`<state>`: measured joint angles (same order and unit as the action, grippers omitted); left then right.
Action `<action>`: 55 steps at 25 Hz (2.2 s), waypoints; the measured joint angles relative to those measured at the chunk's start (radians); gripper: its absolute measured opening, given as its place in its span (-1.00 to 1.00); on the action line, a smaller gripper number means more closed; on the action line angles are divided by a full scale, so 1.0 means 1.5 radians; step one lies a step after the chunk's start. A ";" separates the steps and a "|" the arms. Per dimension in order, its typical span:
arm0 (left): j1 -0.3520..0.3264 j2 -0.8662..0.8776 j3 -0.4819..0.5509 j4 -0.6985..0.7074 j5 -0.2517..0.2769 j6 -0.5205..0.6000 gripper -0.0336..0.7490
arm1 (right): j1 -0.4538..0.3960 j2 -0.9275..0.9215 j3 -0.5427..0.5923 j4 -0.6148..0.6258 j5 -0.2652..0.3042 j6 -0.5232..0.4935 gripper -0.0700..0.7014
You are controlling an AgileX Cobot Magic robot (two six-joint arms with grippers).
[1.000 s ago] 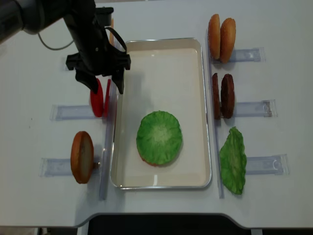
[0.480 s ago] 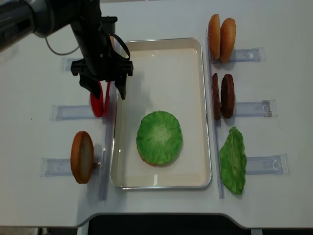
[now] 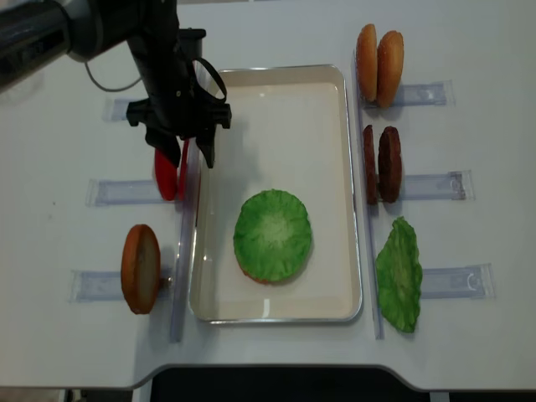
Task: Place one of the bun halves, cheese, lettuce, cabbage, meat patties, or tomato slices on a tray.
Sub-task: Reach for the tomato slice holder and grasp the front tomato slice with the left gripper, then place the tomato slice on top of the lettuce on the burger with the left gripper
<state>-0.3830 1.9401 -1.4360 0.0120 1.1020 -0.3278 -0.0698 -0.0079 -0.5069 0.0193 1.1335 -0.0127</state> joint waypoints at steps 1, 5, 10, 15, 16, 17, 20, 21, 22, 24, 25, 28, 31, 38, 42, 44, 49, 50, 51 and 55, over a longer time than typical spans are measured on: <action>0.000 0.000 -0.002 0.000 0.003 0.000 0.13 | 0.000 0.000 0.000 0.000 0.000 0.000 0.61; 0.000 0.001 -0.006 0.000 0.030 0.001 -0.01 | 0.000 0.000 0.000 0.000 0.000 0.000 0.61; 0.000 0.024 -0.007 0.013 0.064 0.011 -0.03 | 0.000 0.000 0.000 0.000 0.000 0.000 0.61; 0.000 0.028 -0.008 0.049 0.065 -0.003 -0.03 | 0.016 0.000 0.000 0.000 0.000 0.000 0.61; 0.000 0.028 -0.008 0.056 0.065 -0.008 -0.03 | 0.017 0.000 0.000 0.000 0.000 0.000 0.61; 0.000 0.028 -0.008 0.061 0.065 -0.010 -0.03 | 0.019 0.000 0.000 0.000 0.000 0.000 0.61; 0.000 0.028 -0.008 0.069 0.065 -0.012 -0.03 | 0.020 0.000 0.000 0.000 0.000 0.000 0.61; 0.000 0.028 -0.008 0.070 0.065 -0.012 -0.04 | 0.020 0.000 0.000 0.000 0.000 0.000 0.61; 0.000 0.028 -0.008 0.071 0.065 -0.012 -0.05 | 0.020 0.000 0.000 0.000 0.000 0.000 0.61; 0.000 0.028 -0.008 0.073 0.065 -0.013 -0.11 | 0.020 0.000 0.000 0.000 0.000 0.000 0.61; 0.000 0.028 -0.008 0.075 0.065 -0.013 -0.15 | 0.020 0.000 0.000 0.000 0.000 0.000 0.61; 0.000 0.028 -0.008 0.083 0.065 -0.013 -0.36 | 0.020 0.000 0.000 0.000 0.000 0.000 0.61; 0.000 0.028 -0.008 0.095 0.065 -0.013 -0.62 | 0.020 0.000 0.000 0.000 0.000 0.000 0.61; 0.000 0.028 -0.008 0.102 0.067 -0.013 -0.78 | 0.020 0.000 0.000 0.000 0.000 0.000 0.61; 0.000 0.028 -0.008 0.102 0.067 -0.013 -0.78 | 0.020 0.000 0.000 0.000 0.000 0.000 0.61; 0.000 0.028 -0.008 0.102 0.067 -0.013 -0.78 | 0.020 0.000 0.000 0.000 0.000 0.000 0.61; 0.000 0.028 -0.009 0.100 0.067 -0.013 -0.78 | 0.020 0.000 0.000 0.000 0.000 0.000 0.61; 0.000 0.028 -0.011 0.096 0.068 -0.013 -0.78 | 0.020 0.000 0.000 0.000 0.000 0.000 0.61; 0.000 0.028 -0.014 0.089 0.068 -0.009 -0.78 | 0.020 0.000 0.000 0.000 0.000 0.000 0.61; 0.000 0.028 -0.020 0.071 0.069 -0.004 -0.78 | 0.020 0.000 0.000 0.000 0.000 0.000 0.61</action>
<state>-0.3830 1.9817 -1.4654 0.1191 1.2050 -0.3340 -0.0404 -0.0079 -0.5069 0.0193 1.1335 -0.0127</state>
